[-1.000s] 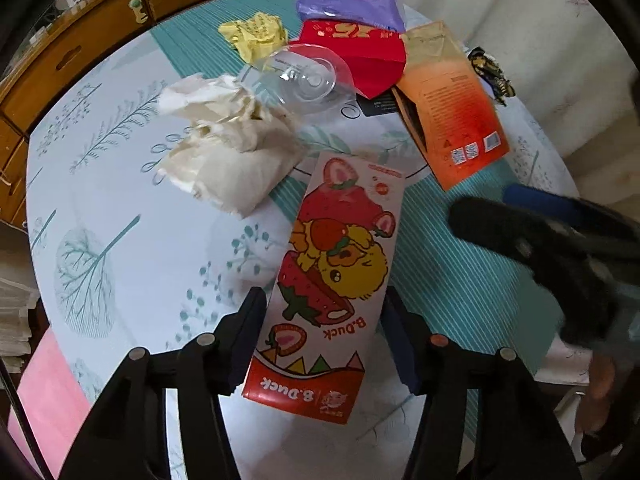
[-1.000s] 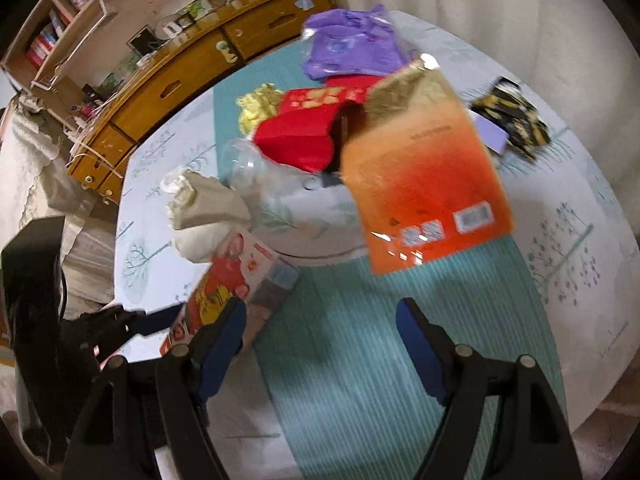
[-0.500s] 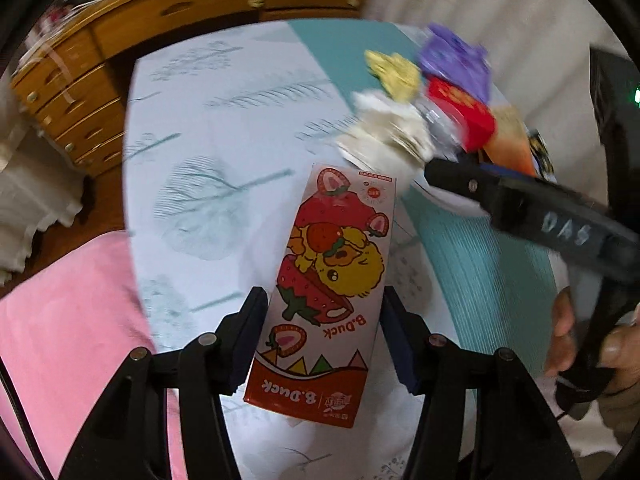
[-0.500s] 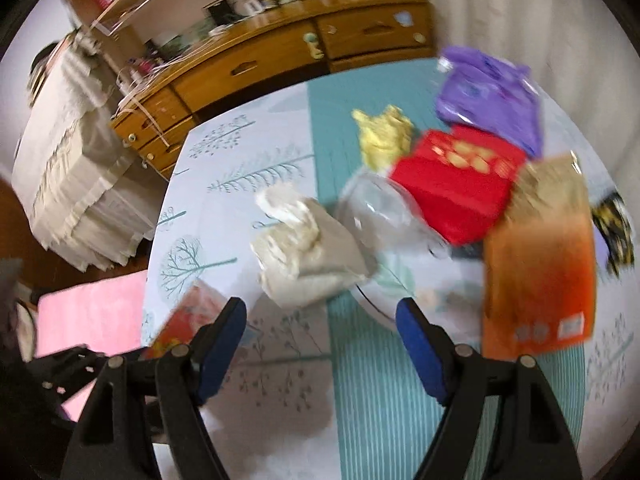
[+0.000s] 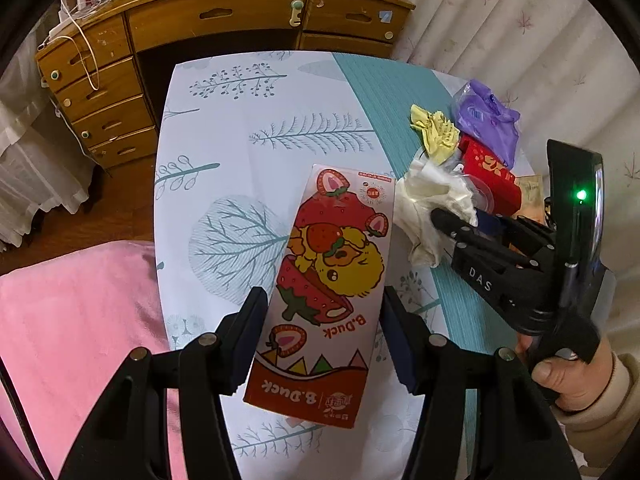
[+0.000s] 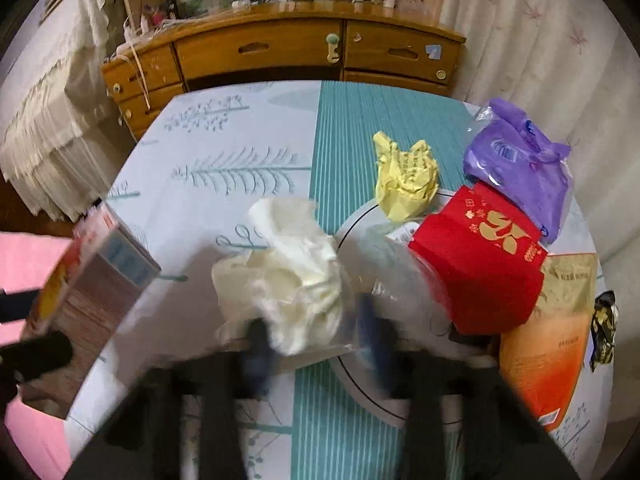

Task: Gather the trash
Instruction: 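Grasp the white crumpled cloth with the right tool, then carry the B.Duck box and white cloth over the bin and open both tools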

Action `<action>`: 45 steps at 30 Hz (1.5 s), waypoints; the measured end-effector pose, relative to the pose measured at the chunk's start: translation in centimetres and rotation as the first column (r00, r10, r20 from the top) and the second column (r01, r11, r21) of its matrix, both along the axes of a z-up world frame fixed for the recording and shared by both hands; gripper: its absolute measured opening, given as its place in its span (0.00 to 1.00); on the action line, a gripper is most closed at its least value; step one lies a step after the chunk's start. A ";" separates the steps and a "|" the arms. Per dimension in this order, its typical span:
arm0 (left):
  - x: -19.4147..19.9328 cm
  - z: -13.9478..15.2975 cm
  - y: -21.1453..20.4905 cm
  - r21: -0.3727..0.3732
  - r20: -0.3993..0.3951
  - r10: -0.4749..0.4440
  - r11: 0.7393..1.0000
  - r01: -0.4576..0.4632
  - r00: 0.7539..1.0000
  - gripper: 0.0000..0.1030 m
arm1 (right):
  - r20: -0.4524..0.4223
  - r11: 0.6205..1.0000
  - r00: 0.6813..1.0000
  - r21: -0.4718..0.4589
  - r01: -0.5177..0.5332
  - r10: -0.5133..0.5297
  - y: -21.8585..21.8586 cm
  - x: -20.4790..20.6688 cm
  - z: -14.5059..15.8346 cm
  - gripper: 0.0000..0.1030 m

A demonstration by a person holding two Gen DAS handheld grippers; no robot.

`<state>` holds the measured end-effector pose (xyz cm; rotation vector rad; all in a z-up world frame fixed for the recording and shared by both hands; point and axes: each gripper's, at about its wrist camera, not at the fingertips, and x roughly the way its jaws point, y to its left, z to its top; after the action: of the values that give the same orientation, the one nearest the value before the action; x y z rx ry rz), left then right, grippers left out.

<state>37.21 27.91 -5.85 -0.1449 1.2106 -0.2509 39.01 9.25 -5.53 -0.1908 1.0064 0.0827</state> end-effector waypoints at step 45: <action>-36.5 12.0 -29.9 0.033 0.143 0.100 0.994 -0.106 0.985 0.52 | 0.002 0.934 0.962 0.242 -0.264 0.271 -26.3 -37.8 11.4 0.13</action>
<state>0.72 -2.04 6.15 -0.1522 1.0634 -0.1436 1.19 -17.07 5.90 -0.1039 0.9878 0.4563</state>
